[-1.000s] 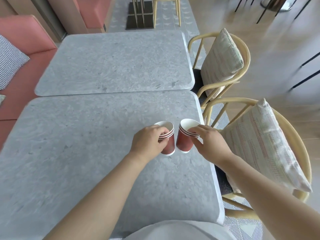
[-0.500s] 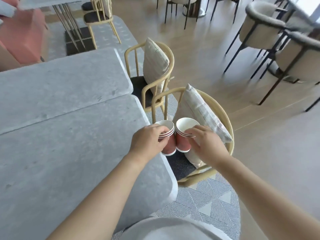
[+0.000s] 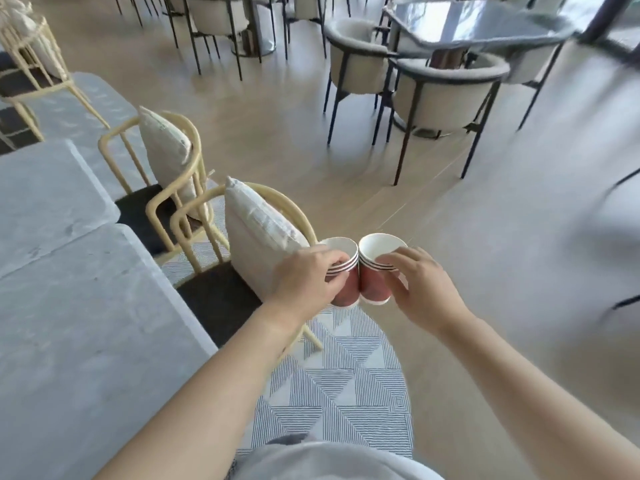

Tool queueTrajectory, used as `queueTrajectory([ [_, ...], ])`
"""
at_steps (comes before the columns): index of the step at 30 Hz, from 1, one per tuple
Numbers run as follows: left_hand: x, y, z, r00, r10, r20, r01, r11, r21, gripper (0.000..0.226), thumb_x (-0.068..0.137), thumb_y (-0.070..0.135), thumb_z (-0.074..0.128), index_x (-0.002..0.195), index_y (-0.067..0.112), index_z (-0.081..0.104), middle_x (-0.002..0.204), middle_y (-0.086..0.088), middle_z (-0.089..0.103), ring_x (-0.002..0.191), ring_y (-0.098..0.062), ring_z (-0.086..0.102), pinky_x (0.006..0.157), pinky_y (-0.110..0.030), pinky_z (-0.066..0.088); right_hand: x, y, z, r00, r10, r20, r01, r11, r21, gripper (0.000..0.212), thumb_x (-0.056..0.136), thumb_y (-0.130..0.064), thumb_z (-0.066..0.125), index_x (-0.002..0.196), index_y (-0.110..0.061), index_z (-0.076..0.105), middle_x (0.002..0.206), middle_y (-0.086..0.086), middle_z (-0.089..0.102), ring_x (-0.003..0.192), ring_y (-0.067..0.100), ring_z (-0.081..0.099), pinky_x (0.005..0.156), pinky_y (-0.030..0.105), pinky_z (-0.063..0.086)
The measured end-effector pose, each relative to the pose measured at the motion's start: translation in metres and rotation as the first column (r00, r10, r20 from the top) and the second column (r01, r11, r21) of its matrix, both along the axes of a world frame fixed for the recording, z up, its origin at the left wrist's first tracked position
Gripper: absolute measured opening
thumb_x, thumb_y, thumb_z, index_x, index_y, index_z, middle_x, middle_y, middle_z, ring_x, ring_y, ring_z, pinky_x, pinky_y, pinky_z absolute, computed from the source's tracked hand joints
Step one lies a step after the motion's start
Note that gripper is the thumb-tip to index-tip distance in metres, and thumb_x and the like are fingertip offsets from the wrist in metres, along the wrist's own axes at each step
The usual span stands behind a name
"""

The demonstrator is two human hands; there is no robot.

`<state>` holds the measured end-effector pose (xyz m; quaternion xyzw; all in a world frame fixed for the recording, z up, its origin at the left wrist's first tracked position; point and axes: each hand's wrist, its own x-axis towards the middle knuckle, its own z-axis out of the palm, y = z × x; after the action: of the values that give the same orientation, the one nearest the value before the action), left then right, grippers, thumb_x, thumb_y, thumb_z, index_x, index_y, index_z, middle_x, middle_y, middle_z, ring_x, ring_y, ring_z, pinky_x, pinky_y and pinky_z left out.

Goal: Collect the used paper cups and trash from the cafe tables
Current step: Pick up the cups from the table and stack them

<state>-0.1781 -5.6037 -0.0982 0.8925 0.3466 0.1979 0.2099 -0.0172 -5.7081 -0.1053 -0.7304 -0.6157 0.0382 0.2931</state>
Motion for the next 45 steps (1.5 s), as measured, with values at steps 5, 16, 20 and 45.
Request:
queueTrajectory([
  [5, 0.070, -0.035, 0.007, 0.989, -0.147, 0.023, 0.146, 0.988, 0.039, 0.014, 0.079, 0.030, 0.063, 0.092, 0.028, 0.067, 0.091, 0.007, 0.066, 0.088, -0.019, 0.061, 0.070, -0.038, 0.051, 0.051, -0.059, 0.010, 0.989, -0.148, -0.006, 0.149, 0.988, 0.029, 0.017, 0.083, -0.005, 0.060, 0.097, -0.012, 0.067, 0.090, 0.006, 0.066, 0.085, 0.032, 0.056, 0.070, 0.039, 0.049],
  [16, 0.179, -0.113, 0.007, 0.868, -0.496, -0.012, 0.496, 0.867, 0.049, 0.015, 0.081, 0.027, 0.064, 0.096, 0.025, 0.067, 0.096, 0.005, 0.063, 0.095, -0.019, 0.057, 0.074, -0.031, 0.046, 0.108, -0.181, 0.006, 0.862, -0.503, -0.065, 0.504, 0.864, 0.006, 0.019, 0.086, -0.008, 0.057, 0.100, -0.016, 0.067, 0.097, 0.003, 0.066, 0.094, 0.028, 0.054, 0.075, 0.034, 0.044],
  [20, 0.217, -0.128, 0.010, 0.807, -0.590, 0.015, 0.589, 0.807, 0.045, 0.016, 0.080, 0.021, 0.066, 0.096, 0.019, 0.068, 0.096, 0.001, 0.063, 0.096, -0.023, 0.058, 0.078, -0.035, 0.048, 0.121, -0.209, 0.008, 0.786, -0.616, -0.049, 0.617, 0.787, 0.010, 0.021, 0.084, -0.004, 0.058, 0.100, -0.015, 0.067, 0.101, 0.002, 0.066, 0.092, 0.031, 0.055, 0.076, 0.036, 0.046],
  [45, 0.489, -0.149, 0.087, 0.360, -0.918, 0.165, 0.876, 0.393, 0.280, 0.014, 0.080, 0.021, 0.064, 0.093, 0.026, 0.067, 0.099, 0.011, 0.064, 0.094, -0.020, 0.057, 0.068, -0.028, 0.043, 0.292, -0.238, 0.072, 0.353, -0.936, -0.004, 0.902, 0.339, 0.268, 0.020, 0.082, -0.004, 0.062, 0.096, -0.017, 0.066, 0.095, -0.002, 0.066, 0.088, 0.025, 0.057, 0.073, 0.027, 0.041],
])
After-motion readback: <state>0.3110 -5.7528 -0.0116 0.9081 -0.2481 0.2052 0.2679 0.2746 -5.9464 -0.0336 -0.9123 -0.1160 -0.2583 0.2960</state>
